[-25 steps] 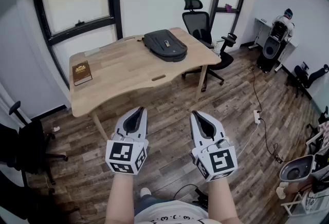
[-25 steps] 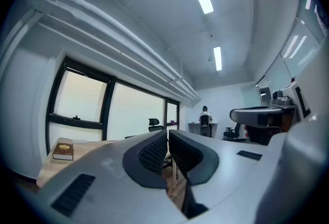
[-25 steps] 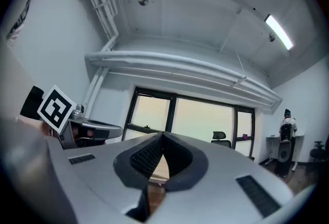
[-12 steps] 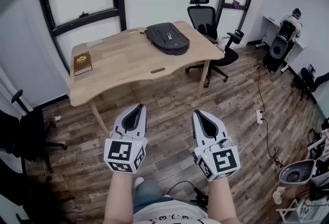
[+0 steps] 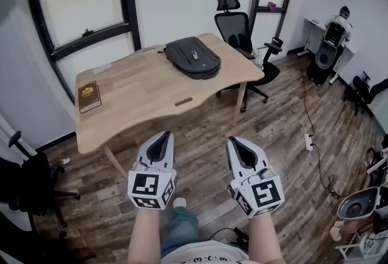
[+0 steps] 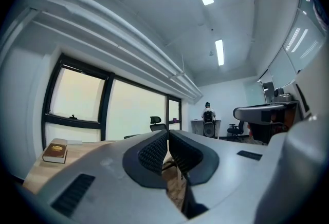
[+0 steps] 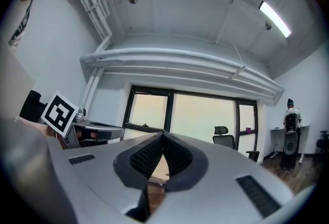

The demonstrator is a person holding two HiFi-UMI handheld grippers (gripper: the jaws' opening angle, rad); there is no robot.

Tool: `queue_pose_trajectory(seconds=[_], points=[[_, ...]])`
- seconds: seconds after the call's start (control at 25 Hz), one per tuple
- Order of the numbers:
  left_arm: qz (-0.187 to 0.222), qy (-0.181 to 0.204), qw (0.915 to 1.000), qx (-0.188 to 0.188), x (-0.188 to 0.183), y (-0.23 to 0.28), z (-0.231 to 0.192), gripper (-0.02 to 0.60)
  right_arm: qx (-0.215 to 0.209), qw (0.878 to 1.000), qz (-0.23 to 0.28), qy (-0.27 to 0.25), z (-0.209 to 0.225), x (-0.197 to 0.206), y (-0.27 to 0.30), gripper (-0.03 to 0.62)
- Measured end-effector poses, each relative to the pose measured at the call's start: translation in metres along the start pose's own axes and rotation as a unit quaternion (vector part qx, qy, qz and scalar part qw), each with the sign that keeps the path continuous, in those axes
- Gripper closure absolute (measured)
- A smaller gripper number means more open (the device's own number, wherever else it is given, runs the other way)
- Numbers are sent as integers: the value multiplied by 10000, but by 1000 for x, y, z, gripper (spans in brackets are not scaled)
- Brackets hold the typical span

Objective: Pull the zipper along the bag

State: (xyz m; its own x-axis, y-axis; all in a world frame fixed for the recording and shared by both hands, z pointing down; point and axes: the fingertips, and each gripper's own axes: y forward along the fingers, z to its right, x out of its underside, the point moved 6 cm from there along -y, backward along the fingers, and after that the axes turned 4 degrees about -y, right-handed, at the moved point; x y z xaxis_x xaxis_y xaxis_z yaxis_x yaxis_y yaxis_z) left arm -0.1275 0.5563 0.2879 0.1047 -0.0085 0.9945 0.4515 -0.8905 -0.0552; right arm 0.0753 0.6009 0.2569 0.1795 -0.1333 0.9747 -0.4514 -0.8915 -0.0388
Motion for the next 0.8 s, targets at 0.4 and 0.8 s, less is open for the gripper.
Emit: queue_pose_trajectory(seconds=[0.4, 0.8], points=[[-25, -2, 9992, 410, -9, 144, -122, 558, 271, 9995, -27, -129, 27, 6, 172, 543], [-77, -165, 9988, 447, -2, 217, -183, 558, 534, 9983, -217, -59, 60, 27, 244, 543]])
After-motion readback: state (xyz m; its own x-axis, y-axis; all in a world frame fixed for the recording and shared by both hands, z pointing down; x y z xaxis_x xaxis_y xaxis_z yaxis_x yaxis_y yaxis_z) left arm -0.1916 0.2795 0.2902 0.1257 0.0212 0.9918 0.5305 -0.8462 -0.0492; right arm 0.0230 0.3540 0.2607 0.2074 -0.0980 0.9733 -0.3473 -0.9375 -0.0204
